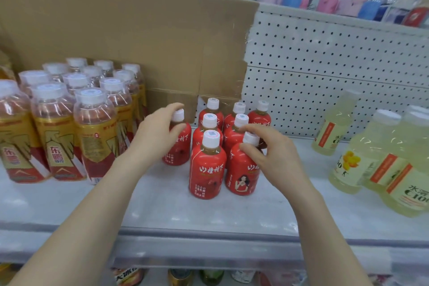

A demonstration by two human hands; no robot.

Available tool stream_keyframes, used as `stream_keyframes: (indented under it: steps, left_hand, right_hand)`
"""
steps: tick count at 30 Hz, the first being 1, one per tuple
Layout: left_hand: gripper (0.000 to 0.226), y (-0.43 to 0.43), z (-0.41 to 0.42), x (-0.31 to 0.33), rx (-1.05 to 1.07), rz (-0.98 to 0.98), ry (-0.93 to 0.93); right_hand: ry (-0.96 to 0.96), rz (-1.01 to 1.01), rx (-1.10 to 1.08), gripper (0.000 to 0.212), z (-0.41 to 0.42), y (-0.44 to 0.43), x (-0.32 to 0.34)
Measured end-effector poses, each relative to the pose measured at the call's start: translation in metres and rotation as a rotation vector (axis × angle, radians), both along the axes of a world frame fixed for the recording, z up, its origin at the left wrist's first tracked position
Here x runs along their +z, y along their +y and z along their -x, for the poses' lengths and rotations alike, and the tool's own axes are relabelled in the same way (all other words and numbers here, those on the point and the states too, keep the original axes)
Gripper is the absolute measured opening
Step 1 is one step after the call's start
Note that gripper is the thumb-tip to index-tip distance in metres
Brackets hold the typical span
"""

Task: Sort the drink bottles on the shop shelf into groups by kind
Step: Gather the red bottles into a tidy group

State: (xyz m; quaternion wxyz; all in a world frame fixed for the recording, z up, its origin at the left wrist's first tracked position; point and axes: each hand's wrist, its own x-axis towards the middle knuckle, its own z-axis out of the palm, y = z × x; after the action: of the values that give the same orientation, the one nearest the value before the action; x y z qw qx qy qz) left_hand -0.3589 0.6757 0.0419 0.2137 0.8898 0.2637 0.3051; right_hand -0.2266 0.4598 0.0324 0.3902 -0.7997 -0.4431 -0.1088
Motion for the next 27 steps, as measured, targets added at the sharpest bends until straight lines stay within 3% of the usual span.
stream_keyframes:
  steps: [6,11,18,27]
  left_hand:
    - [0.034,-0.01,0.033,-0.004,0.119,-0.09,0.022]
    - [0.035,-0.041,0.082,0.0,0.149,-0.113,0.036]
    - [0.035,-0.092,0.081,0.019,-0.169,0.041,-0.023]
    - [0.031,-0.145,0.012,0.01,-0.358,-0.013,-0.039]
  right_hand:
    - [0.159,-0.164,0.023,0.025,-0.005,-0.013,0.003]
    - [0.18,-0.305,-0.047,0.018,-0.019,-0.031,0.002]
    - [0.169,-0.199,0.168,0.014,0.001,-0.04,0.0]
    - [0.184,-0.095,0.281,0.011,0.0,-0.078,-0.002]
